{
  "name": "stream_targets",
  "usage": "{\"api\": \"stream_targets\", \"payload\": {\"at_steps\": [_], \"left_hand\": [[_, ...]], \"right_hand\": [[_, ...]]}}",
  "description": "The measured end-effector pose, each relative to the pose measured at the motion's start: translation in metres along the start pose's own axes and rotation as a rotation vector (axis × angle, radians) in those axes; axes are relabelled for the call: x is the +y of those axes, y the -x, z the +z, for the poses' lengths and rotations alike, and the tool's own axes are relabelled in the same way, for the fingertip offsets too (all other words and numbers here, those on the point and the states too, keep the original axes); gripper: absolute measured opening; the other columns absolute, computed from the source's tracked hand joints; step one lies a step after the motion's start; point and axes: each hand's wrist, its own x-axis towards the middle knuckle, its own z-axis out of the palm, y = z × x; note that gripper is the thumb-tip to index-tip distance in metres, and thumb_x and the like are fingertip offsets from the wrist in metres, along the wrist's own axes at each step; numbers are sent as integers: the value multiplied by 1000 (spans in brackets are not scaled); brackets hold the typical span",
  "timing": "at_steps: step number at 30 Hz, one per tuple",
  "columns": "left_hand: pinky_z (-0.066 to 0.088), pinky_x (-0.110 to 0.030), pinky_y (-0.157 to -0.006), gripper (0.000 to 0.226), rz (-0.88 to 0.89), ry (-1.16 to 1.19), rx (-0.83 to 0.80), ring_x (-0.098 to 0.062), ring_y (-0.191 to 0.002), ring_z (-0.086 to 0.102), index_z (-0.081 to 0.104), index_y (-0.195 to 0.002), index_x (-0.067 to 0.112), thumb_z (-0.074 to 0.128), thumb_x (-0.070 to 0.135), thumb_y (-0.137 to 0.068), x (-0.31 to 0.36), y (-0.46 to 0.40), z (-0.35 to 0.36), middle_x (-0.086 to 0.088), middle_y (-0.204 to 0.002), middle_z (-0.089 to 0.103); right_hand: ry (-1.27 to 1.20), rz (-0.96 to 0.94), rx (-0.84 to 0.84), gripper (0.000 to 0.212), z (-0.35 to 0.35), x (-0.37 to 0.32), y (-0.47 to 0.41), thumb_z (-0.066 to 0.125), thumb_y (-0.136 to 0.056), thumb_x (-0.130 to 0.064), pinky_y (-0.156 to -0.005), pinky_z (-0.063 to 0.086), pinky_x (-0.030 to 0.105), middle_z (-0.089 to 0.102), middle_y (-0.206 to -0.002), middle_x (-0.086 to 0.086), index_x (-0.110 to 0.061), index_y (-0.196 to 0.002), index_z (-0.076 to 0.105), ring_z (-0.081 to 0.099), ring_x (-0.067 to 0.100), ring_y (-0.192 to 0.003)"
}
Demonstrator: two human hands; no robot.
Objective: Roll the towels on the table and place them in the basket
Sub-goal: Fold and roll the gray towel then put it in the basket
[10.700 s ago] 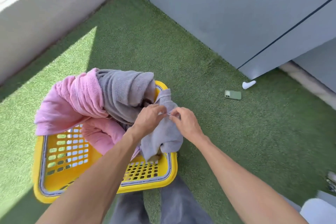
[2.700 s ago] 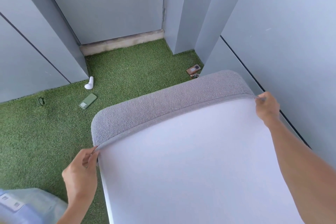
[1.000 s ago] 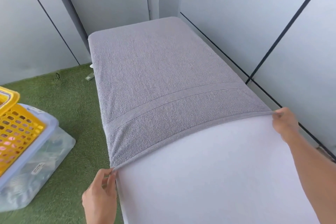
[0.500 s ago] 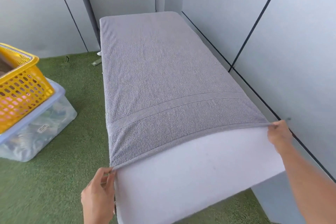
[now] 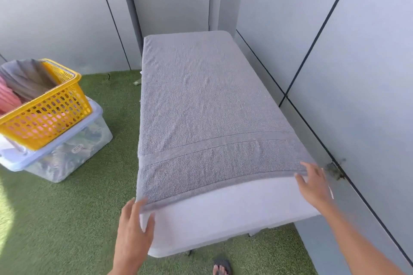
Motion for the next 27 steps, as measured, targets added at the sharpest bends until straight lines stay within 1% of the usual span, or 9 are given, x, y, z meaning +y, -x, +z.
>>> {"api": "stream_targets", "payload": {"at_steps": [6,8,11,16,20,22,24,26,27], "left_hand": [[38,-48,-109,60,259,-261,-108,-27,-145,24,42,-142,27,24,57,-93,43,-12,43,-8,-157,25],[26,-53,-114,57,254,-316,-153,-24,-148,11,32,-149,29,33,53,-96,57,-14,59,-6,-160,14],[26,-63,-110,63,177,-317,-150,-24,-148,10,30,-149,31,58,33,-93,66,-16,75,-7,-160,15],[24,-58,-111,56,135,-315,-134,-22,-148,15,32,-149,32,30,45,-94,66,1,72,-5,-159,22],[21,-54,-114,56,131,-267,-128,-19,-149,7,29,-150,34,27,44,-95,64,27,66,-2,-160,18],[20,-52,-115,55,118,-264,-152,-19,-149,8,30,-149,34,27,43,-96,64,37,64,-1,-160,17],[32,-52,-110,51,121,-244,-165,-23,-144,27,36,-147,33,38,37,-97,63,36,58,-4,-159,23],[57,-46,-85,53,139,-198,-130,-23,-108,61,48,-139,27,63,15,-90,60,31,48,-10,-150,36],[61,-39,-68,59,133,-184,-122,-17,-90,63,53,-134,24,71,2,-81,59,28,42,-10,-144,41]], "right_hand": [[193,-192,-224,57,-4,-18,8,36,-101,-44,-119,9,43,-7,-162,3,-37,-152,13,-11,22,-149],[251,-249,-310,58,-7,-14,-1,33,-102,-45,-119,4,41,-15,-161,2,-40,-153,5,-17,22,-148],[326,-347,-373,57,-5,-2,-11,30,-103,-43,-120,1,40,-22,-158,0,-46,-149,-3,-18,22,-147],[282,-411,-344,54,-3,24,-11,30,-103,-40,-119,-2,31,-21,-158,-8,-47,-149,1,-24,10,-143],[253,-466,-338,53,-7,37,-6,30,-102,-42,-119,-5,27,-21,-157,-13,-50,-147,2,-27,6,-143],[256,-493,-329,53,-8,43,-4,33,-102,-41,-120,0,28,-16,-158,-13,-50,-148,8,-22,6,-145],[232,-485,-274,54,-10,44,-3,46,-99,-33,-118,17,32,3,-162,-6,-46,-147,26,-1,14,-149],[200,-470,-180,51,-14,45,-6,65,-89,-16,-102,42,38,40,-146,0,-35,-135,53,41,26,-134],[195,-483,-129,49,-16,50,-9,72,-82,-7,-92,49,37,50,-129,1,-28,-125,61,52,25,-117]]}}
